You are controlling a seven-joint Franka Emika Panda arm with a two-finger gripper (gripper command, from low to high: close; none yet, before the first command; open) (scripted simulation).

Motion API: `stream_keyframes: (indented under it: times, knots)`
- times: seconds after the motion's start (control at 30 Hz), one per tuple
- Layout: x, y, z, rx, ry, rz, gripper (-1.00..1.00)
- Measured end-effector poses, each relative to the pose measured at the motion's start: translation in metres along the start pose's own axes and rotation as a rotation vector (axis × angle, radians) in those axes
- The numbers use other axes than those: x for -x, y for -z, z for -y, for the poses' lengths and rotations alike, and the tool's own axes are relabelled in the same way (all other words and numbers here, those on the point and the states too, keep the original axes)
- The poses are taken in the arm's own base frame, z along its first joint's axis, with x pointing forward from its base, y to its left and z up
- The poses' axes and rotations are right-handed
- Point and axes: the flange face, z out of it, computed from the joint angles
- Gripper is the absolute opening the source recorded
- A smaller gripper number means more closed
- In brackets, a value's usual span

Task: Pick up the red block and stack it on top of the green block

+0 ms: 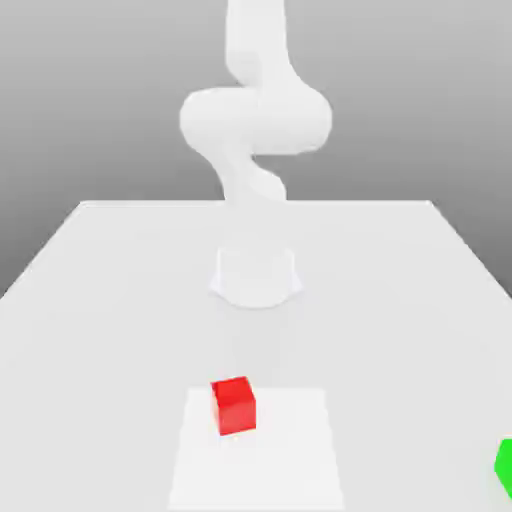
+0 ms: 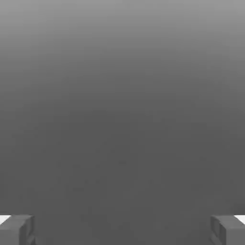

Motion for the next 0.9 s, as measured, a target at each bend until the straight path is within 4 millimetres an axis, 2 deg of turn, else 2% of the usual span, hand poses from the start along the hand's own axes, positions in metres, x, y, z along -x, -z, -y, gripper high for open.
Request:
stream_keyframes:
  times: [0.1, 0.23, 0.37, 0.47, 0.57, 0.6, 0.9]
  knots:
    - [0.010, -0.077, -0.025, 0.060, 0.029, 0.101, 0.00]
    - [0.040, -0.167, -0.064, 0.144, 0.074, 0.225, 0.00]
    - [0.086, -0.241, -0.113, 0.236, 0.129, 0.344, 0.00]
    - [0.129, -0.287, -0.159, 0.318, 0.179, 0.435, 0.00]
    - [0.179, -0.321, -0.215, 0.414, 0.241, 0.530, 0.00]
    - [0.189, -0.327, -0.228, 0.432, 0.252, 0.547, 0.00]
    - [0.223, -0.374, -0.264, 0.448, 0.267, 0.564, 0.00]
